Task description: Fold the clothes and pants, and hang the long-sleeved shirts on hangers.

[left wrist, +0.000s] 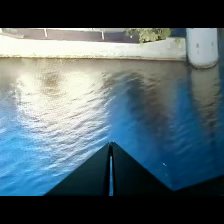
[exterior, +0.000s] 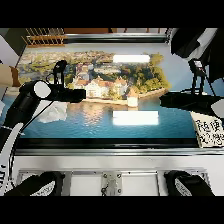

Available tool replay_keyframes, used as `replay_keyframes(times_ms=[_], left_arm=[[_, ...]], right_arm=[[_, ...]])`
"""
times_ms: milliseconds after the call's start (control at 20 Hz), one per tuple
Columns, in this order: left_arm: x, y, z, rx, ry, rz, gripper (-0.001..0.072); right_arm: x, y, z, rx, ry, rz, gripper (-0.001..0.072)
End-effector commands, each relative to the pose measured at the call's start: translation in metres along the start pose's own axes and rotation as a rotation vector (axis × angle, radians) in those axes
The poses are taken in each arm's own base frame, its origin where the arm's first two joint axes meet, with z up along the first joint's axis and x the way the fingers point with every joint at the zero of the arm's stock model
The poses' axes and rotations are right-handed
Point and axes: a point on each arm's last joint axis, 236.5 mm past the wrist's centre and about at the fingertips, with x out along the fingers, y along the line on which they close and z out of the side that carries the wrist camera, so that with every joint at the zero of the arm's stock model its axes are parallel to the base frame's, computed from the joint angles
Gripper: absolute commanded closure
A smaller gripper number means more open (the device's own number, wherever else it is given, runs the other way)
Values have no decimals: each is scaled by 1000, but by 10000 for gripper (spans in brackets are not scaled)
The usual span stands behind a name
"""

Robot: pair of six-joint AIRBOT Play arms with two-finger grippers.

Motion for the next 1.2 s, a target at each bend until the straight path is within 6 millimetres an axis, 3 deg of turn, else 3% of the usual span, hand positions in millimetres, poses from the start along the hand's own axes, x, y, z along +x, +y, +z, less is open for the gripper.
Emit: replay_keyframes(times_ms=[0, 600, 650, 750, 950, 1050, 1150], left_arm=[[0, 0, 0, 1, 0, 0, 698], [0, 0, 0, 3, 1, 2, 698], [0, 4, 1, 23, -3, 17, 674], [-10, 34, 13, 84, -28, 118, -6], [-59, 147, 48, 2, -126, 386, 4], [-81, 208, 46, -146, -154, 454, 4], [-95, 271, 29, -309, -149, 519, 3]], right_arm=[[0, 0, 0, 0, 0, 1, 696], [0, 0, 0, 0, 0, 1, 696], [0, 0, 0, -1, 0, 1, 696], [0, 0, 0, 0, 0, 1, 696], [0, 0, 0, -1, 0, 1, 696], [0, 0, 0, 0, 0, 1, 696], [0, 0, 0, 0, 0, 1, 696]])
